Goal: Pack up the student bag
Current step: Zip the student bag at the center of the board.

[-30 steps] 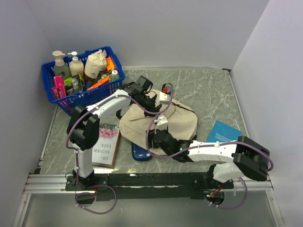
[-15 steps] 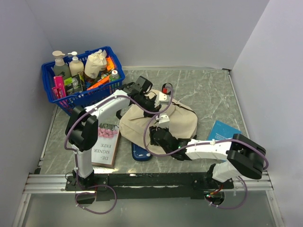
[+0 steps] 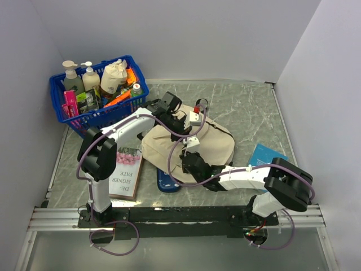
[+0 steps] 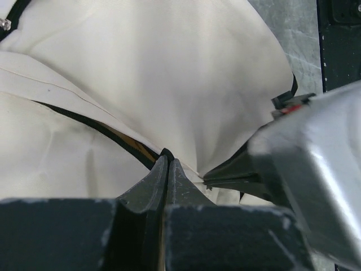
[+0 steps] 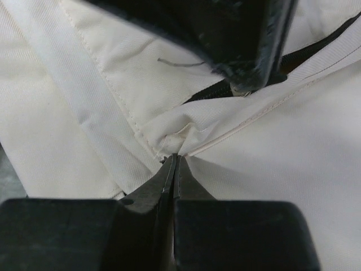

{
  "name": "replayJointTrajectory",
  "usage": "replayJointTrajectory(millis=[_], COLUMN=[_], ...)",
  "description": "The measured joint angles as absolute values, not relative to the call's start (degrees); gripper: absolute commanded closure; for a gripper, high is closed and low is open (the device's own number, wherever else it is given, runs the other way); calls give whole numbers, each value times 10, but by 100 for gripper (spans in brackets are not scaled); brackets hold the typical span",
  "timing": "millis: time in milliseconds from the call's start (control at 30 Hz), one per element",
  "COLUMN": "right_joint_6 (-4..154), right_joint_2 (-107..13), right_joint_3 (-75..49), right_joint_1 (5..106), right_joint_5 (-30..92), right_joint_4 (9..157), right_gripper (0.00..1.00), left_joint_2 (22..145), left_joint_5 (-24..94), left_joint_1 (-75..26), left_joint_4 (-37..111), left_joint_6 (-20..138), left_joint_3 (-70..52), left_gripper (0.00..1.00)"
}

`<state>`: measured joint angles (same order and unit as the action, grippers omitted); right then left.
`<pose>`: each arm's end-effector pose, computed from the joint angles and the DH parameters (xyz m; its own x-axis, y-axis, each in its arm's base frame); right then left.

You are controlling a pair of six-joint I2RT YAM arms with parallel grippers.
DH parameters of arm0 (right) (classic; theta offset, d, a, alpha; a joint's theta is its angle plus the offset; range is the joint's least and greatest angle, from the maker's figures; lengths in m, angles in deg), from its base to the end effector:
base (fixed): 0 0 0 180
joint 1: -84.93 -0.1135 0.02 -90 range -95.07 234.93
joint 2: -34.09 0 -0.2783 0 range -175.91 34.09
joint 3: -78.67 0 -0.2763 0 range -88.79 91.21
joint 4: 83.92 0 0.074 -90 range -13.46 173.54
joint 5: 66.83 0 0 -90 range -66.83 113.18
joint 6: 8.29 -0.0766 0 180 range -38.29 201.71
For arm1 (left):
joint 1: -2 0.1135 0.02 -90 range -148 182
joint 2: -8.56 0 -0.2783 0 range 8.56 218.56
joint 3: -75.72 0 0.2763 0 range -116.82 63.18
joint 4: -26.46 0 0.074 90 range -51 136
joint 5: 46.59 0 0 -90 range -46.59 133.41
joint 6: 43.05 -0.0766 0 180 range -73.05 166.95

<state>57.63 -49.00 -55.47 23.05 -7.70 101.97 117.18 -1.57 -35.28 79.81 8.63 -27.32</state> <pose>0.1883 0.2689 0.1499 -0.4484 -0.0960 -0.8887 -0.4025 0.9094 0.1048 0.3253 -0.3157 0.2406 -0.0891 0.6190 -0.7803 0.9865 -0.0535 -0.1550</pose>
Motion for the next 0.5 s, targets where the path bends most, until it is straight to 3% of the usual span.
replayJointTrajectory(millis=[500], right_joint_6=[644], right_joint_2=[-469], right_joint_3=[-561], right_joint_1=[139], right_joint_5=[-70], right_joint_4=[1018], right_gripper=[100], left_joint_2=[1233], left_joint_5=[-15], left_joint_1=[-353], left_joint_4=[789], left_joint_6=[92], left_joint_3=[-338], left_gripper=[99])
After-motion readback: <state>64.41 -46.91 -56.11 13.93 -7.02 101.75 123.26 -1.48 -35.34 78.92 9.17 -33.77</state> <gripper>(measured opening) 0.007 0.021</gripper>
